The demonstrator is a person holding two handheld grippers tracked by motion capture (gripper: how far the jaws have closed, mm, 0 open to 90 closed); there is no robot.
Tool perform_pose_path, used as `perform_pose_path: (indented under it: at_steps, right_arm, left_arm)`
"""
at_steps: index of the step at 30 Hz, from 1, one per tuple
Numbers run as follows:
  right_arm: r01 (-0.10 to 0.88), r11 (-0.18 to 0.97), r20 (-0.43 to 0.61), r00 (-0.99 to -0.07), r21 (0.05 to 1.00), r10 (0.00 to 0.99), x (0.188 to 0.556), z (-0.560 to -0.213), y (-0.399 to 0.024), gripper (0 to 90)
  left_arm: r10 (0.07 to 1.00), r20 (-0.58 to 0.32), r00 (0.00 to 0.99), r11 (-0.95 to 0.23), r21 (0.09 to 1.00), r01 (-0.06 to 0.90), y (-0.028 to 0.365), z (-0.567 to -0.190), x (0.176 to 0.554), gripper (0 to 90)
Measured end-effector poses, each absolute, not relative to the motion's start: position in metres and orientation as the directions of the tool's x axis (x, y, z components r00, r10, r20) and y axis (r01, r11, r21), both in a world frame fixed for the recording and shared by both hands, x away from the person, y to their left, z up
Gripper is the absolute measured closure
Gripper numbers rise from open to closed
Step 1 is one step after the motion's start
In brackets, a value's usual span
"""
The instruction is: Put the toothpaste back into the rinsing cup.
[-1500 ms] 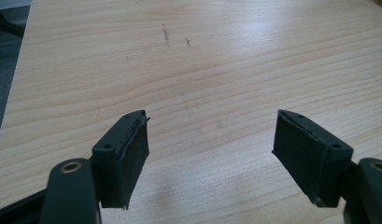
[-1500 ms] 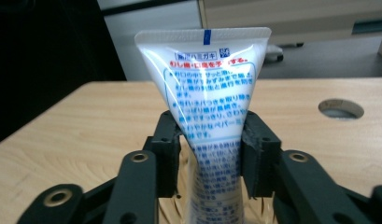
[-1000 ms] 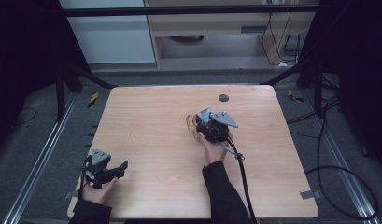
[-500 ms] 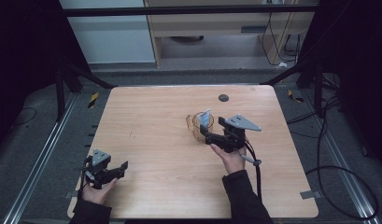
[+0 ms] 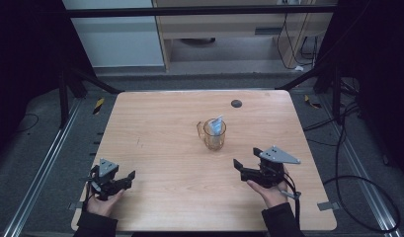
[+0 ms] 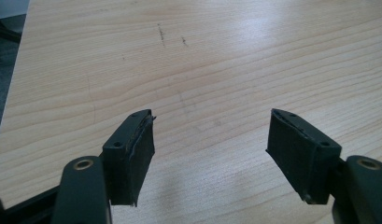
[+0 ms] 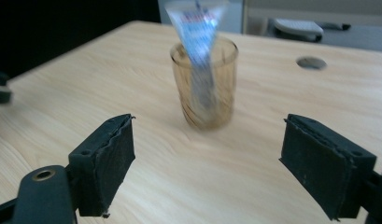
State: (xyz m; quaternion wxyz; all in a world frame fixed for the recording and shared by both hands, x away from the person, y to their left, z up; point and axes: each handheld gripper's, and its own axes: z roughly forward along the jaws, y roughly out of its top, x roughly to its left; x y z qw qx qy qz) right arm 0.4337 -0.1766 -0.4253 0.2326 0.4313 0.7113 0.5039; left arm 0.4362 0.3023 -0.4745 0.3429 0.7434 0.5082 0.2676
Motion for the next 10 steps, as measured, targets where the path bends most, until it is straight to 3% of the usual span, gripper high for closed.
perform_pose_path:
  at_steps: [10]
  right_arm:
    - [0.489,0.192,0.052,-0.443,0.851,0.895,0.417,-0.462,-0.223,16.7]
  left_arm:
    - [0.936,0.076,0.345,-0.266,0.793,0.548,0.303,-0.475,0.435,31.3]
